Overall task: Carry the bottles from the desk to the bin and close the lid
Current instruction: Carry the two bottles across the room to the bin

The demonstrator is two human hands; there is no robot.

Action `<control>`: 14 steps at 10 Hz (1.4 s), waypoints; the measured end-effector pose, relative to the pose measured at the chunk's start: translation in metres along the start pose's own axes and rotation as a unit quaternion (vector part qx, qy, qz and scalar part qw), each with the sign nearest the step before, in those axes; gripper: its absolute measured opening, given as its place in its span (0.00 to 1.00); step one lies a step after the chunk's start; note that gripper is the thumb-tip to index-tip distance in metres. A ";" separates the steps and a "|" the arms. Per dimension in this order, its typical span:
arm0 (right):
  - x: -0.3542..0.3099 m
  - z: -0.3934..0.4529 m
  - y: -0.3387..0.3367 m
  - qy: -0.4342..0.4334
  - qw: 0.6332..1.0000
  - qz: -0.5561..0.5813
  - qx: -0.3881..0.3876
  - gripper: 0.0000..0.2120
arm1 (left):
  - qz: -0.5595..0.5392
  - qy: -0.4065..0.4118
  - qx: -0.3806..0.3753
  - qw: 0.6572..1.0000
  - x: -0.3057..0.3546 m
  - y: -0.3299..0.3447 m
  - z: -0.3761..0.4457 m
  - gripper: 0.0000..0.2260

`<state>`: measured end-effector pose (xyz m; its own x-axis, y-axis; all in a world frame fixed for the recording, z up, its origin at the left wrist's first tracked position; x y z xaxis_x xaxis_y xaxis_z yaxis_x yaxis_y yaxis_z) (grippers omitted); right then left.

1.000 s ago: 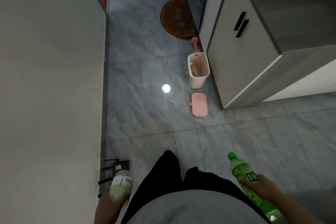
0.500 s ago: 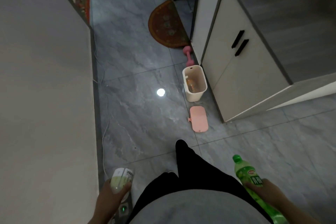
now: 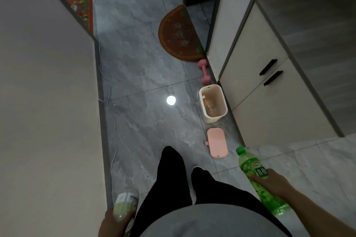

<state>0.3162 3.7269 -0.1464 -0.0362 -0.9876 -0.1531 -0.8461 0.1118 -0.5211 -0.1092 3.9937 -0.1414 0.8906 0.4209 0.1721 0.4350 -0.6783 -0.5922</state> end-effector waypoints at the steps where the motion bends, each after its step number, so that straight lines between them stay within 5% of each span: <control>1: -0.012 0.003 0.008 0.027 1.000 0.001 0.005 0.26 | 0.020 0.011 -0.014 1.000 0.051 -0.030 0.011 0.33; 4: -0.044 -0.010 0.039 0.105 0.994 0.027 -0.009 0.29 | 0.092 0.125 0.006 0.988 0.169 -0.097 0.086 0.26; 8: -0.137 0.038 0.003 0.103 0.987 0.122 0.035 0.26 | 0.174 0.140 -0.037 0.974 0.281 -0.117 0.135 0.26; 12: -0.203 0.066 -0.023 0.121 0.987 0.108 0.012 0.33 | 0.200 0.134 -0.077 0.967 0.379 -0.136 0.184 0.38; 14: -0.214 0.046 0.019 0.200 0.967 0.158 0.000 0.33 | 0.289 0.210 -0.113 0.927 0.451 -0.149 0.238 0.31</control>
<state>0.3324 3.9454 -0.1617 -0.4957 -0.8679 0.0333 -0.7591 0.4143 -0.5020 0.1961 4.4277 -0.1627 0.9363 -0.2912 0.1961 -0.1566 -0.8463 -0.5092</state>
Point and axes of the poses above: each hand's wrist, its own z-axis towards the middle knuckle, its own y-axis out of the palm, x = y × z, the point moved 6 cm from there along z, towards the middle knuckle, and after that the axes turned 3 degrees about x, right-handed, at the moved point
